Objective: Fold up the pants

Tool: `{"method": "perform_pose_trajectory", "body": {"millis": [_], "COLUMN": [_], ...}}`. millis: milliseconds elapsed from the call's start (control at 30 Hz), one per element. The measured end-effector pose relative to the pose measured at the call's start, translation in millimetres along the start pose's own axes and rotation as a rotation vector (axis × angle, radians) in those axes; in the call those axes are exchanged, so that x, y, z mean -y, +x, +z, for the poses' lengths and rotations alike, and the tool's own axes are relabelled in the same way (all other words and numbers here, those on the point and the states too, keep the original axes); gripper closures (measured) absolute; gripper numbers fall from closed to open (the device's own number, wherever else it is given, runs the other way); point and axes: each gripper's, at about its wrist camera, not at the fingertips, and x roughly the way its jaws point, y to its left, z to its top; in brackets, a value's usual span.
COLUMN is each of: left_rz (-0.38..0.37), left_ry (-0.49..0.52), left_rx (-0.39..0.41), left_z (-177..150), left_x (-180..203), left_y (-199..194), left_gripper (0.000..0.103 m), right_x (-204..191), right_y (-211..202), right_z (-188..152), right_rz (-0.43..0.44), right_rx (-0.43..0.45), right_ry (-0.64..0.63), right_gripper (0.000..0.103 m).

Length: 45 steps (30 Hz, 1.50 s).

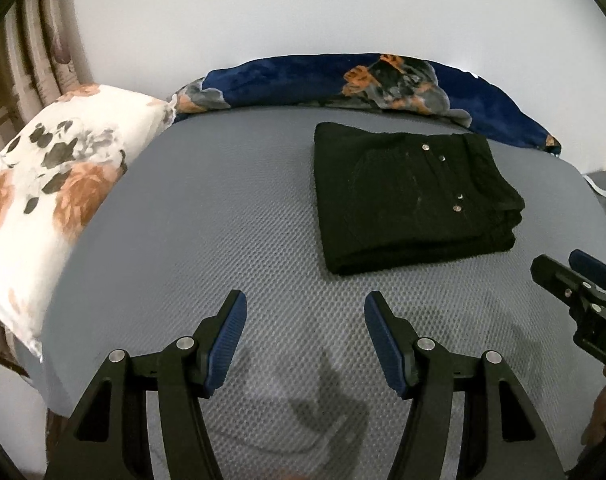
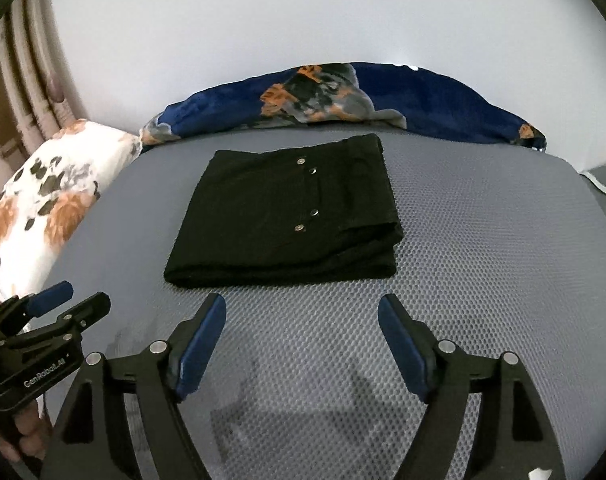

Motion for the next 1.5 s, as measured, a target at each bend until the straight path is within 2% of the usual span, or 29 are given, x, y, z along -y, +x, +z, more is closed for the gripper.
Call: {"method": "perform_pose_trajectory", "body": {"millis": [367, 833, 1500], "left_rz": [-0.001, 0.011, 0.001], "left_ry": [0.015, 0.025, 0.039], "left_rx": [-0.002, -0.006, -0.012], "left_z": [-11.5, -13.2, -11.2], "left_x": [3.9, 6.8, 8.5], "left_y": [-4.4, -3.4, 0.6], "left_gripper": [0.041, 0.041, 0.041], "right_x": [-14.5, -9.6, -10.4], "right_y": [-8.0, 2.3, 3.6], "right_z": [-14.4, -19.7, -20.8], "right_rz": [-0.013, 0.009, 0.010], "right_rx": [-0.002, -0.039, -0.046], "right_ry": [-0.029, 0.001, 0.001], "right_gripper": [0.026, 0.026, 0.026]}}
